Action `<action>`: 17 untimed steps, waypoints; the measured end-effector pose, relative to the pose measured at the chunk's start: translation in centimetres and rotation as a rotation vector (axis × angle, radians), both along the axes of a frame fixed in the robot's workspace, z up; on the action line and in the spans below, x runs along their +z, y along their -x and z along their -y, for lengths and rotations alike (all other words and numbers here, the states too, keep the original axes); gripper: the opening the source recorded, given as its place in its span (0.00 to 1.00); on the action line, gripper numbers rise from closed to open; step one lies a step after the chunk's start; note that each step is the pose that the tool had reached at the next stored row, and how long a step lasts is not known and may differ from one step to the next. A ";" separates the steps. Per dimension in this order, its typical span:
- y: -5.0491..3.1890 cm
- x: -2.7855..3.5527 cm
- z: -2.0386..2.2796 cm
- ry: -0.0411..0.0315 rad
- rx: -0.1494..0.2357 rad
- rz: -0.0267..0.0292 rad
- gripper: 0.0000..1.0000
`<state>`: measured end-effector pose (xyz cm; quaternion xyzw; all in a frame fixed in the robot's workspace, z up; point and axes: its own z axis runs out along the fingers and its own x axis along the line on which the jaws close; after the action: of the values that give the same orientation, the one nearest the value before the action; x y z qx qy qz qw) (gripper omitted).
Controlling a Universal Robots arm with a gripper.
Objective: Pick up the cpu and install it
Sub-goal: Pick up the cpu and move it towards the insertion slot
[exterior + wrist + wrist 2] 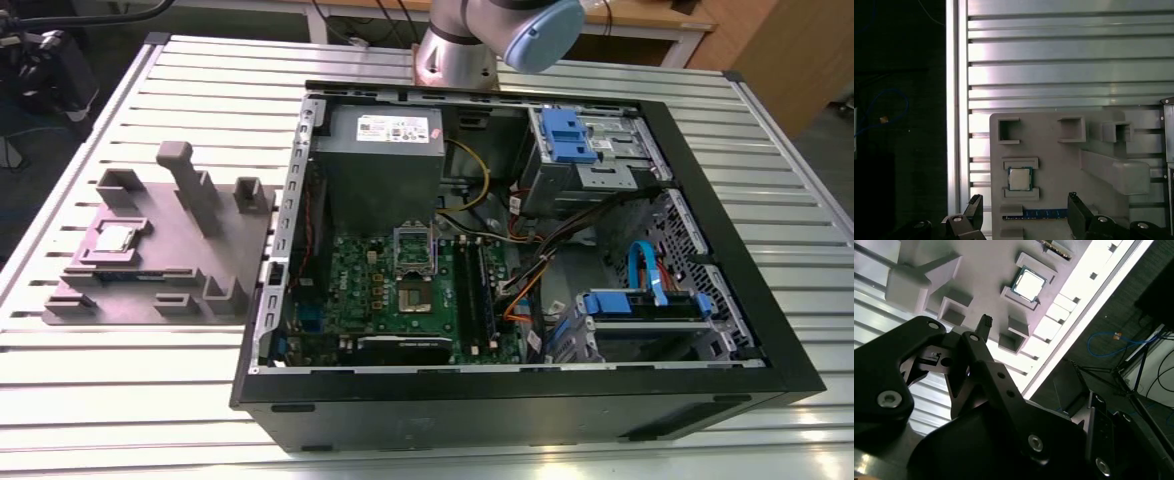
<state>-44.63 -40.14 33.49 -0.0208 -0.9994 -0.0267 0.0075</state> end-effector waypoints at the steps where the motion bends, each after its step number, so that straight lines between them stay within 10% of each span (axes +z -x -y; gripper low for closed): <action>1: 0.08 -0.07 0.00 -0.0001 0.000 0.0001 0.77; 17: 0.41 -1.66 0.00 -0.0001 0.000 0.0001 0.77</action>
<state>-45.04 -40.14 31.83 -0.0207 -0.9994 -0.0268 0.0074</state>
